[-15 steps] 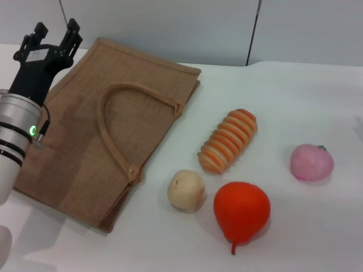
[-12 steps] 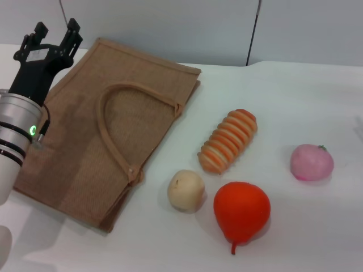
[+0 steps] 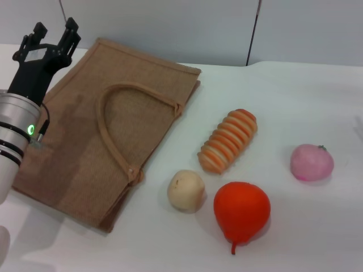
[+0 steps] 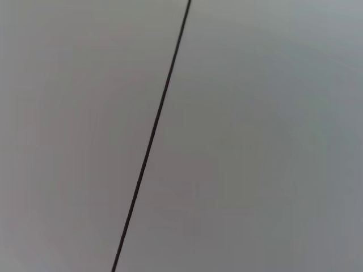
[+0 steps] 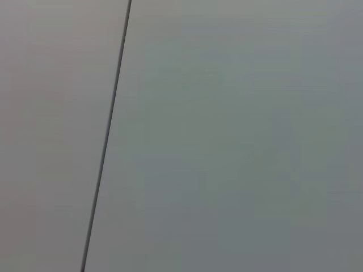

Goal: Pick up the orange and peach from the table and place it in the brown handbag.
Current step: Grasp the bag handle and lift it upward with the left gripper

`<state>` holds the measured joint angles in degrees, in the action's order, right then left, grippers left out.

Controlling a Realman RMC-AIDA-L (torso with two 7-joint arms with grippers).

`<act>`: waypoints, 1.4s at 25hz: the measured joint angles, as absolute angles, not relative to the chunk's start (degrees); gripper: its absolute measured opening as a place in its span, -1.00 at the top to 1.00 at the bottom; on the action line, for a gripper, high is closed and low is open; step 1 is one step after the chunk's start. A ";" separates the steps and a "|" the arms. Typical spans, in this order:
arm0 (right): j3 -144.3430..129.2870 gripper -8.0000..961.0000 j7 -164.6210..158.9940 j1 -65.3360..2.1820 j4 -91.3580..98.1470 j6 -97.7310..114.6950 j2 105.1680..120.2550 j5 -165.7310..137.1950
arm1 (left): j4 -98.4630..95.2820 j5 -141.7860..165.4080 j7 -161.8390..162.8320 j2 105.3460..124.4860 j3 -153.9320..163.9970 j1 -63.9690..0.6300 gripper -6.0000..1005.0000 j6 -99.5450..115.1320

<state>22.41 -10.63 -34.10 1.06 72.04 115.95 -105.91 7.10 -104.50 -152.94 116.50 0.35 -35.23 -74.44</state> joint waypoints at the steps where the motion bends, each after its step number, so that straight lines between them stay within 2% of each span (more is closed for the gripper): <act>1: 22.41 -0.74 -10.64 -34.06 1.06 72.01 115.93 -105.91 | 7.10 -104.50 -152.94 116.50 0.35 -35.23 -0.51 -74.44; 8: 22.41 -0.74 -10.60 -33.60 1.15 71.80 115.82 -105.91 | 2.39 -104.34 -137.15 116.26 7.10 -35.01 -0.50 -74.39; 16: 22.41 -0.74 -10.54 -33.71 1.14 71.28 115.83 -106.00 | -13.52 -100.42 -104.95 116.07 22.56 -34.10 -0.49 -68.41; 27: 22.41 -0.74 -10.54 -33.57 1.26 71.28 115.75 -105.81 | -31.58 -70.99 -71.06 116.02 23.93 -36.71 -0.48 -63.59; 35: 22.41 -0.74 -10.56 -33.57 1.39 71.28 115.75 -105.74 | -40.39 -42.97 -49.80 116.01 24.05 -42.41 -0.47 -65.08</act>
<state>22.41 -10.56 -33.57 1.39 71.28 115.75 -105.74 -40.38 -42.97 -49.80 116.01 24.05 -42.41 -65.08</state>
